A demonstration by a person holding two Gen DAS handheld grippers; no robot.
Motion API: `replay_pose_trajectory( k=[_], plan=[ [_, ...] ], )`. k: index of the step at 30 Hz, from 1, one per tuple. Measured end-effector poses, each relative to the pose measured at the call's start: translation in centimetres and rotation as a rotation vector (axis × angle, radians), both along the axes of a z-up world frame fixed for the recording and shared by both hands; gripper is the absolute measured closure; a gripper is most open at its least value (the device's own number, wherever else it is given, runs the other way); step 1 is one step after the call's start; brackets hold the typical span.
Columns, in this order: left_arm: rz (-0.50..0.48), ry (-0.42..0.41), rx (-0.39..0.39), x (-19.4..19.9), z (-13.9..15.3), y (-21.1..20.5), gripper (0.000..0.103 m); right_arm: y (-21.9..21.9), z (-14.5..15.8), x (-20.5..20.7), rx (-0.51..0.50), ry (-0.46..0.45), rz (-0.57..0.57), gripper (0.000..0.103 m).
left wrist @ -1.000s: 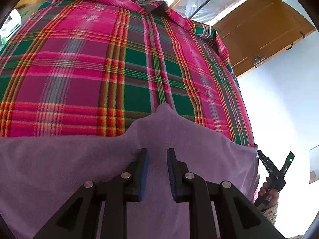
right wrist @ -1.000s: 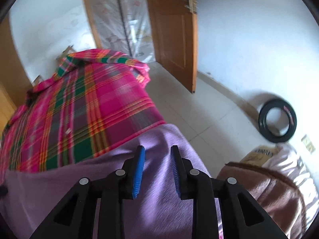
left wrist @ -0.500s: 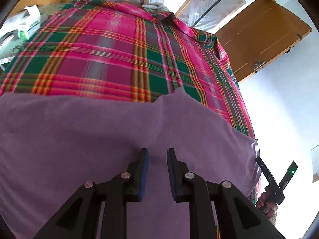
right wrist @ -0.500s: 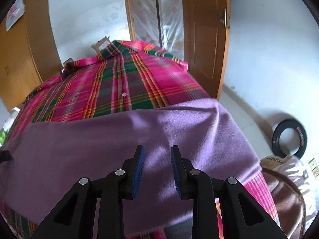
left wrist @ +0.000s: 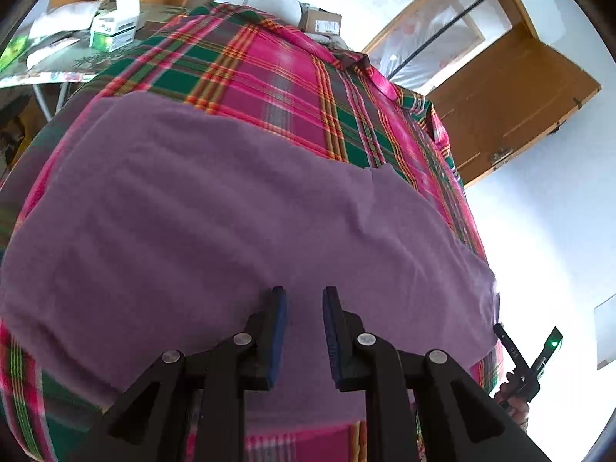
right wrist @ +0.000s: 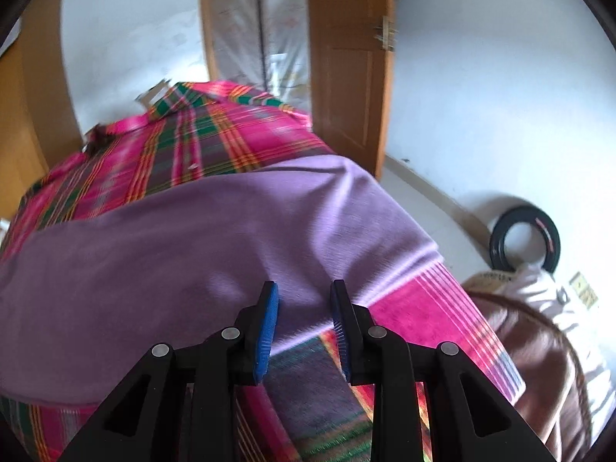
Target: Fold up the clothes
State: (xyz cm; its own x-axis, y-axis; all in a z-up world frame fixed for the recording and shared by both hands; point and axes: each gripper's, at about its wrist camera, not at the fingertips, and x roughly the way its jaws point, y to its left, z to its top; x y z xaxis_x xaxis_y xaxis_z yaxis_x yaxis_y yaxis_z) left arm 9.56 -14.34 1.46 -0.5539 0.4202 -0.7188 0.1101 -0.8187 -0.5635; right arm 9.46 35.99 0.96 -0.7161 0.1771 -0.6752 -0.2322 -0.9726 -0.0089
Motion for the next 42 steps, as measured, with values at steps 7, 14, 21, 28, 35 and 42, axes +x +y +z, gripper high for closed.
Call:
replay_pose_trajectory(
  k=[7,14,21,28,35,42],
  plan=[
    [0.037,0.014,0.018,2.5,-0.3,-1.6,0.084,-1.5,1.0,1.7,-0.029,0.056,0.035,0.074],
    [0.064,0.023,0.031,3.9,-0.6,-2.6,0.084,-6.5,1.5,1.8,-0.063,0.081,0.196,0.074],
    [0.089,0.033,0.044,5.4,-0.8,-3.7,0.084,-14.2,2.2,0.6,-0.087,0.075,0.439,0.074],
    [0.124,0.037,0.062,6.6,-1.0,-5.1,0.084,-22.8,1.1,0.8,-0.056,0.015,0.689,0.074],
    [0.184,0.041,0.086,8.0,-1.5,-6.9,0.084,-29.0,0.1,1.3,-0.033,-0.028,0.874,0.074],
    [0.222,0.042,0.121,9.0,-1.8,-8.9,0.084,-33.8,0.2,2.4,-0.045,-0.042,1.008,0.074]
  ],
)
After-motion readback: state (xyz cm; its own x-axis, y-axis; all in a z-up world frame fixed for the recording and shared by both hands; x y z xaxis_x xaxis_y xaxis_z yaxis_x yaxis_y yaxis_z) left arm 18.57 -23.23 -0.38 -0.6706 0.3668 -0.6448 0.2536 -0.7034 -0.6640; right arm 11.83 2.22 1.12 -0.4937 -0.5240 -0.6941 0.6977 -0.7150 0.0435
